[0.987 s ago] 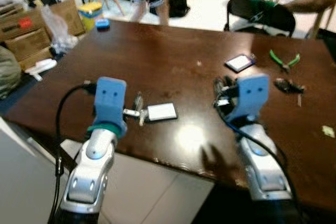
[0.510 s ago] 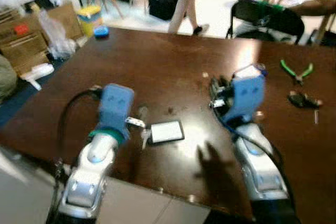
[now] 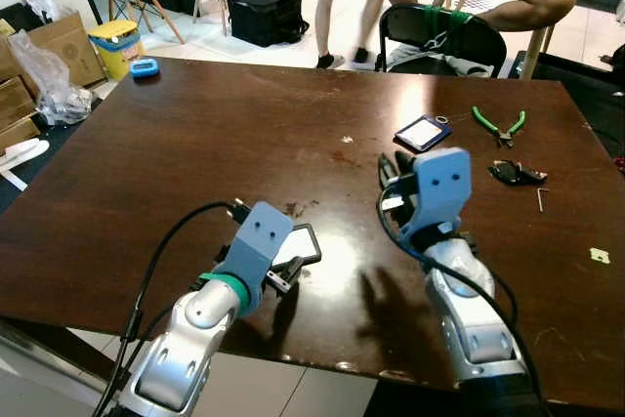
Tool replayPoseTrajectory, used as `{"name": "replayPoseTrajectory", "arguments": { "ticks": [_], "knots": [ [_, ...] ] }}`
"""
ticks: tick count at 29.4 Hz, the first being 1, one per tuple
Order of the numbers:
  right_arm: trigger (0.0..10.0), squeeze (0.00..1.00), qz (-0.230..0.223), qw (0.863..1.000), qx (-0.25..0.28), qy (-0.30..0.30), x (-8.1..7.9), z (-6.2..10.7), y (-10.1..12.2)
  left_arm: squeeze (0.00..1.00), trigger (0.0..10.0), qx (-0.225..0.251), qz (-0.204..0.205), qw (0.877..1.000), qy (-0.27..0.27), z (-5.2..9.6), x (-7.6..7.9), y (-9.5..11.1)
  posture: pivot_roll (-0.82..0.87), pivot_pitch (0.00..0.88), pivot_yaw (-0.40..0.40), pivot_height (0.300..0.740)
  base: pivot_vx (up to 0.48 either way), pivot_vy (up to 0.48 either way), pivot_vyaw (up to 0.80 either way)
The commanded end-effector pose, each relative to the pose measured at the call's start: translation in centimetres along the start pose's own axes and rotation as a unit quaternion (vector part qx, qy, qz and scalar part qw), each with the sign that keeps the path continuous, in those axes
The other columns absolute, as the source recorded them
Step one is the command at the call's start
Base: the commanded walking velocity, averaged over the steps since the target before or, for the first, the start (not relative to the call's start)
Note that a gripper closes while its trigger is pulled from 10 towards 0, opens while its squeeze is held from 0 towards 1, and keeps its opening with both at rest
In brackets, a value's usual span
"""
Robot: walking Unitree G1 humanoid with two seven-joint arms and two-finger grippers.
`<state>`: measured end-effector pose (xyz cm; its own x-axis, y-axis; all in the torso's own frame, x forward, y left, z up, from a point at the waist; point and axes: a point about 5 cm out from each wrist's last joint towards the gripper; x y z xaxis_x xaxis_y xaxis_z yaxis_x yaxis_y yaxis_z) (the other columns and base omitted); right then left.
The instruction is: Hang keys on a hook
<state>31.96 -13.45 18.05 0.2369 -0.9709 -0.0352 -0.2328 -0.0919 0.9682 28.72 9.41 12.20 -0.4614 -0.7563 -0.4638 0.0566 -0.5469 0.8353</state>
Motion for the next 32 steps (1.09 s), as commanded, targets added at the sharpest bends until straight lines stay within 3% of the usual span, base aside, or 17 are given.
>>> {"name": "replayPoseTrajectory", "arguments": {
  "ticks": [1,6,10,12,15,17,22,26,27,28,32],
  "knots": [
    [10.0,0.0,0.009,1.0,-0.007,0.008,-0.1,0.2,-0.4,0.0,10.0,-0.016,-0.008,1.0,-0.01,-0.2,0.2,-0.5,-0.14,0.049,0.125,0.74,0.0,0.0,0.0],
    [10.0,0.0,0.027,0.999,-0.018,0.023,0.0,0.6,-0.7,0.0,10.0,-0.047,-0.002,0.999,-0.005,-0.3,-0.4,-1.4,-0.15,0.054,0.135,0.74,0.0,0.0,0.0],
    [10.0,0.0,0.026,0.999,-0.018,0.034,-0.2,0.8,-0.6,0.0,10.0,-0.072,0.022,0.997,0.02,0.1,-2.1,-2.3,-0.14,0.06,0.137,0.74,0.0,0.0,0.0],
    [10.0,0.0,0.023,0.999,-0.019,0.043,-0.6,0.9,-0.7,0.0,10.0,-0.083,0.072,0.993,0.044,0.6,-4.0,-2.9,-0.14,0.062,0.136,0.74,0.0,0.0,0.0],
    [10.0,0.0,0.022,0.998,-0.02,0.047,-0.8,0.9,-0.8,0.0,10.0,-0.085,0.098,0.99,0.053,0.9,-4.8,-3.0,-0.14,0.062,0.136,0.74,0.0,0.0,0.0],
    [10.0,0.0,0.019,0.998,-0.021,0.053,-1.1,0.9,-0.9,0.0,10.0,-0.091,0.144,0.984,0.058,1.5,-6.5,-3.7,-0.13,0.065,0.133,0.74,0.0,0.0,0.0],
    [10.0,0.0,0.02,0.998,-0.021,0.056,-1.1,0.9,-0.9,0.0,10.0,-0.092,0.151,0.984,0.015,2.2,-6.7,-4.2,-0.13,0.065,0.133,0.74,0.0,0.0,0.0],
    [10.0,0.0,0.021,0.998,-0.022,0.057,-1.0,1.0,-0.9,0.0,10.0,-0.079,0.131,0.987,-0.047,2.8,-5.5,-3.8,-0.13,0.066,0.131,0.74,0.0,0.0,0.0],
    [10.0,0.0,0.021,0.998,-0.022,0.057,-1.0,1.0,-0.9,0.0,9.5,-0.074,0.127,0.987,-0.058,2.9,-5.2,-3.6,-0.13,0.066,0.131,0.74,0.0,0.0,0.0],
    [10.0,0.0,0.021,0.998,-0.023,0.057,-1.0,1.0,-0.8,0.0,8.2,-0.073,0.127,0.987,-0.06,2.9,-5.0,-3.5,-0.13,0.066,0.131,0.74,0.0,0.0,0.0],
    [10.0,0.0,0.021,0.998,-0.022,0.058,-1.1,1.0,-0.8,0.0,8.5,-0.076,0.131,0.987,-0.057,2.6,-4.6,-3.4,-0.14,0.06,0.133,0.74,0.0,0.0,0.0]
  ]
}}
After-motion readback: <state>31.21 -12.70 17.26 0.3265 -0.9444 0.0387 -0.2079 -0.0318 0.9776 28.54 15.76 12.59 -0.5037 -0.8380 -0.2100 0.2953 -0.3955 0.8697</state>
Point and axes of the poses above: a point about 5 cm out from each wrist's last joint towards the gripper, its own z axis pointing back from the gripper into the wrist, its own y axis along the axis of the wrist's last joint, x = y × z, and after that the axes turned 14 degrees about -z, right-handed
